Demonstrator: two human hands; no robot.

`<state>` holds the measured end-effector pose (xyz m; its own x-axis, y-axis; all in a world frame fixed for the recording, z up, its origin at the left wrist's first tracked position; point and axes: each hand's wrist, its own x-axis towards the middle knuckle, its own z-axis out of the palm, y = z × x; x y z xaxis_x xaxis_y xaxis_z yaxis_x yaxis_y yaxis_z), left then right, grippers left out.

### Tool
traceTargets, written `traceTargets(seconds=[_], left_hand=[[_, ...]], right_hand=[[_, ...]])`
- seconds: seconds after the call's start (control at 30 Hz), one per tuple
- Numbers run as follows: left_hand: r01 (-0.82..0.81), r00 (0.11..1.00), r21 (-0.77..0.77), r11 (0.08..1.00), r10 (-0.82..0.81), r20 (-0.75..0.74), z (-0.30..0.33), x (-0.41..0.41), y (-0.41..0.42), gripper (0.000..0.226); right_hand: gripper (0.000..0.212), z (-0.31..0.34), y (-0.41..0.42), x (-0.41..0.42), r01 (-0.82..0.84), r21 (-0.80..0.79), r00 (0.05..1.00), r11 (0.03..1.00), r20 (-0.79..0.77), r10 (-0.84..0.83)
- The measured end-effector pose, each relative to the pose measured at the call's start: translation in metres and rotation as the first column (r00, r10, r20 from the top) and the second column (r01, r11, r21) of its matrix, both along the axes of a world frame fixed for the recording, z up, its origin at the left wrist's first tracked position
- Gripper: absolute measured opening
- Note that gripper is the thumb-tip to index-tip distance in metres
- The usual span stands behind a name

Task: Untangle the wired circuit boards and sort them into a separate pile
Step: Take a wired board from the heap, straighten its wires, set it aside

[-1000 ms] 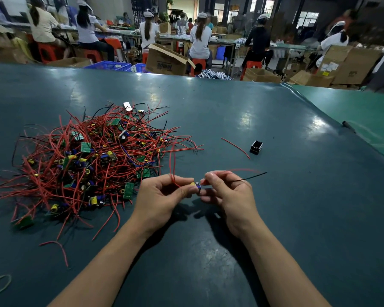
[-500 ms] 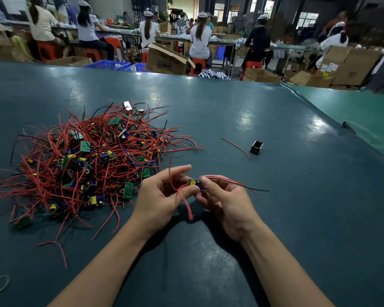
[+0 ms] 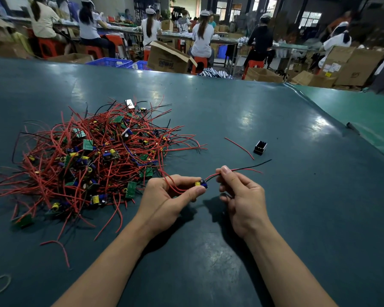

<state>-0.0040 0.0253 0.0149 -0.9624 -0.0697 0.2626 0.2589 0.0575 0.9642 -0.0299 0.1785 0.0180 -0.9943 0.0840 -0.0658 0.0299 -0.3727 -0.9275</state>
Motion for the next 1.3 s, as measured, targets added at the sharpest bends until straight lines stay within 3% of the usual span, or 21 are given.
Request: traceTargets(seconds=[0.23, 0.37, 0.43, 0.57, 0.73, 0.97, 1.17, 1.3], left_hand=[[0.044, 0.999, -0.036, 0.998, -0.044, -0.014, 0.0, 0.001, -0.003, 0.025], [0.02, 1.0, -0.02, 1.0, -0.02, -0.022, -0.002, -0.001, -0.003, 0.017], [0.022, 0.999, -0.048, 0.999, -0.023, -0.029, -0.002, -0.002, -0.003, 0.017], [0.028, 0.999, -0.072, 0.997, -0.03, -0.031, -0.002, -0.001, -0.003, 0.016], [0.009, 1.0, -0.045, 0.999, -0.01, -0.03, -0.001, -0.002, -0.005, 0.015], [0.037, 0.999, -0.062, 0.997, -0.039, -0.03, 0.001, 0.0, -0.004, 0.024], [0.007, 1.0, -0.003, 1.0, -0.007, -0.019, 0.001, 0.0, -0.004, 0.015], [0.025, 0.999, -0.012, 1.0, -0.025, -0.025, 0.001, 0.0, -0.003, 0.016]], right_hand=[[0.034, 0.002, 0.004, -0.006, -0.092, -0.044, 0.994, 0.995, 0.049, 0.094], [0.02, 0.0, 0.009, -0.008, 0.082, -0.025, 0.997, 0.996, -0.013, -0.082], [0.024, 0.0, 0.011, -0.01, 0.149, -0.045, 0.989, 0.988, -0.007, -0.149], [0.045, -0.001, 0.008, -0.012, 0.15, -0.098, 0.988, 0.984, 0.038, -0.146], [0.028, 0.0, 0.013, -0.014, 0.239, -0.085, 0.971, 0.967, -0.007, -0.24], [0.04, 0.0, 0.014, -0.018, 0.285, -0.135, 0.958, 0.949, 0.068, -0.278], [0.027, 0.0, 0.022, -0.02, 0.317, -0.199, 0.948, 0.927, 0.04, -0.316], [0.035, -0.001, 0.023, -0.021, 0.348, -0.175, 0.937, 0.921, 0.057, -0.344]])
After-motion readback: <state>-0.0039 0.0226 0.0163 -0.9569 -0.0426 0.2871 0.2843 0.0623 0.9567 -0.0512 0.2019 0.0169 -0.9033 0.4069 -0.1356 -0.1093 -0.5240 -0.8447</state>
